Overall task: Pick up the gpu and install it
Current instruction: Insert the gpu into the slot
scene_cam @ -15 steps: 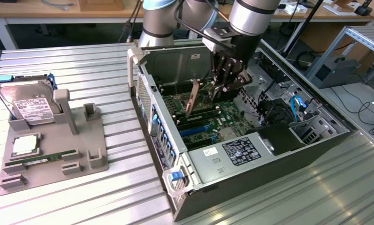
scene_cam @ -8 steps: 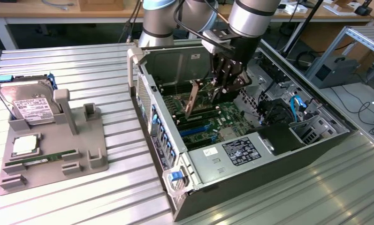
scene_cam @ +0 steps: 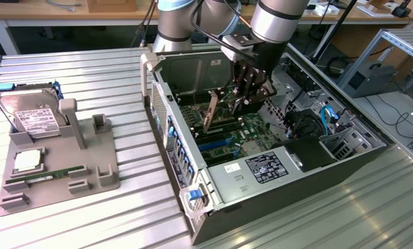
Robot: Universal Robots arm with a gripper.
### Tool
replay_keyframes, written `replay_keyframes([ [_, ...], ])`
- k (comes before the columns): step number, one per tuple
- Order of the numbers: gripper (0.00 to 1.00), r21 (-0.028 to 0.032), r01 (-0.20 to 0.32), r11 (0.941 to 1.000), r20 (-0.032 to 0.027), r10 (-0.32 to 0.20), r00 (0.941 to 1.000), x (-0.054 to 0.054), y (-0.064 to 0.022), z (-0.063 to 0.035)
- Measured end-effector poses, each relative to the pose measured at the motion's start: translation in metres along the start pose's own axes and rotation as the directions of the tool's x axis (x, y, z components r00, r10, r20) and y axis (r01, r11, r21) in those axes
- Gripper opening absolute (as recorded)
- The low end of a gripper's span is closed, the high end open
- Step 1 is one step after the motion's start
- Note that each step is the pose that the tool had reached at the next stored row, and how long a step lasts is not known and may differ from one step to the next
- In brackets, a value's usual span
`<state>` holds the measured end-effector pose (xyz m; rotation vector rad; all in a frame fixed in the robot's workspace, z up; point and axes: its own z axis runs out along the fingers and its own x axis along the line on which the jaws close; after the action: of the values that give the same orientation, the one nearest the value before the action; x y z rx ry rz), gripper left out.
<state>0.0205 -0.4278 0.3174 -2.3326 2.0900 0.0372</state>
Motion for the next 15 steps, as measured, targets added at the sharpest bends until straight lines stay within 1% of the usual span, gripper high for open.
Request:
replay_keyframes([
  [7, 0.27, 0.0000, 0.000, 1.0000, -0.0001, 0.000, 1.0000, -0.0001, 0.0033, 0.0028],
  [15, 0.27, 0.0000, 0.000, 1.0000, 0.0000, 0.000, 1.0000, 0.0000, 0.0036, 0.0053],
])
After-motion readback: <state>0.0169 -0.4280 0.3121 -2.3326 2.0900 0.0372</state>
